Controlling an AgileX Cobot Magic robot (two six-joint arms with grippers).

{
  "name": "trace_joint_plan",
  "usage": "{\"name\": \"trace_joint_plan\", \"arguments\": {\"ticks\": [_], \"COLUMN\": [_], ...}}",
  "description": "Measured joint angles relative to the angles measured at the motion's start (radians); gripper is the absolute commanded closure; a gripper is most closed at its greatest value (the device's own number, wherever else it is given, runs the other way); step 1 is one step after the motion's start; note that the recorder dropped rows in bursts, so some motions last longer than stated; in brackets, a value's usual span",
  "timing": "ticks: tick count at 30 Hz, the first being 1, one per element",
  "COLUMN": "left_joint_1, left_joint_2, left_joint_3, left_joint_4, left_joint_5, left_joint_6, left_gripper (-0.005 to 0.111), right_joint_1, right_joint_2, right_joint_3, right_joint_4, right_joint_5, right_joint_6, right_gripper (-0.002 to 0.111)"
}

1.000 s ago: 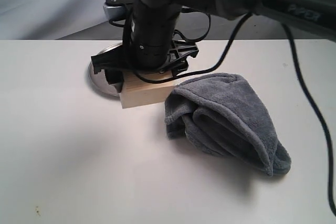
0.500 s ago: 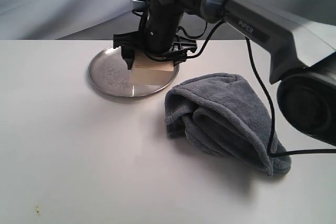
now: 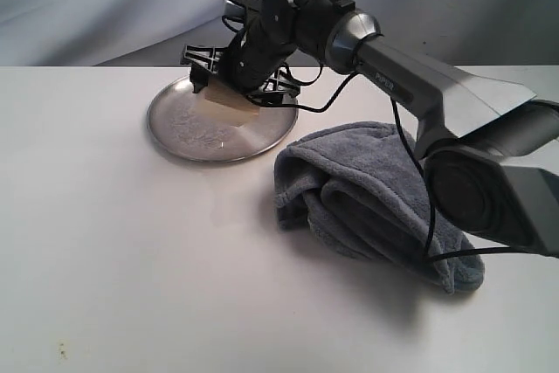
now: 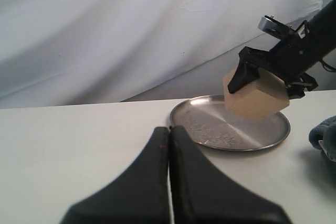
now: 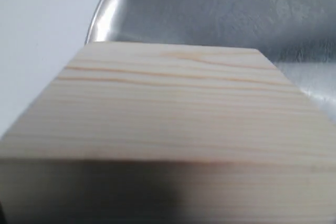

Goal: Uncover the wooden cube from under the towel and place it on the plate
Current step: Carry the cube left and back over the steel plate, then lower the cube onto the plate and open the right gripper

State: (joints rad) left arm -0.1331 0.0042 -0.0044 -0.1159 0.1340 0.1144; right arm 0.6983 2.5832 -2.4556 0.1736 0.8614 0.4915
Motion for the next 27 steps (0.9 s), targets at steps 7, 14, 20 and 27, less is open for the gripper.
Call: {"name": "trace_joint_plan", "arguments": {"ticks": [7,14,20,27], "left_joint_1": [0.000,0.000,0.000,0.000], "left_joint_2": [0.000,0.000,0.000,0.000], "left_joint_3": [0.000,0.000,0.000,0.000], "left_joint_4": [0.000,0.000,0.000,0.000], "left_joint_5": [0.000,0.000,0.000,0.000], "left_joint_6": [0.000,0.000,0.000,0.000], "left_gripper": [0.107,0.107,0.107,0.107], "right_joint_1": [0.000,0.000,0.000,0.000], "right_joint_2": [0.011,0.031,0.051,0.075], "right_joint_3": [0.000,-0.002,-0.002,-0.002], "right_joint_4": [-0.047,-0.068,-0.074,-0.083], "right_joint_5": [-0.099,-0.113,-0.151,-0.183], "right_joint_6": [0.064,0.085,0.091,0.094], "right_gripper": [0.108,0.108,0.108,0.108]}}
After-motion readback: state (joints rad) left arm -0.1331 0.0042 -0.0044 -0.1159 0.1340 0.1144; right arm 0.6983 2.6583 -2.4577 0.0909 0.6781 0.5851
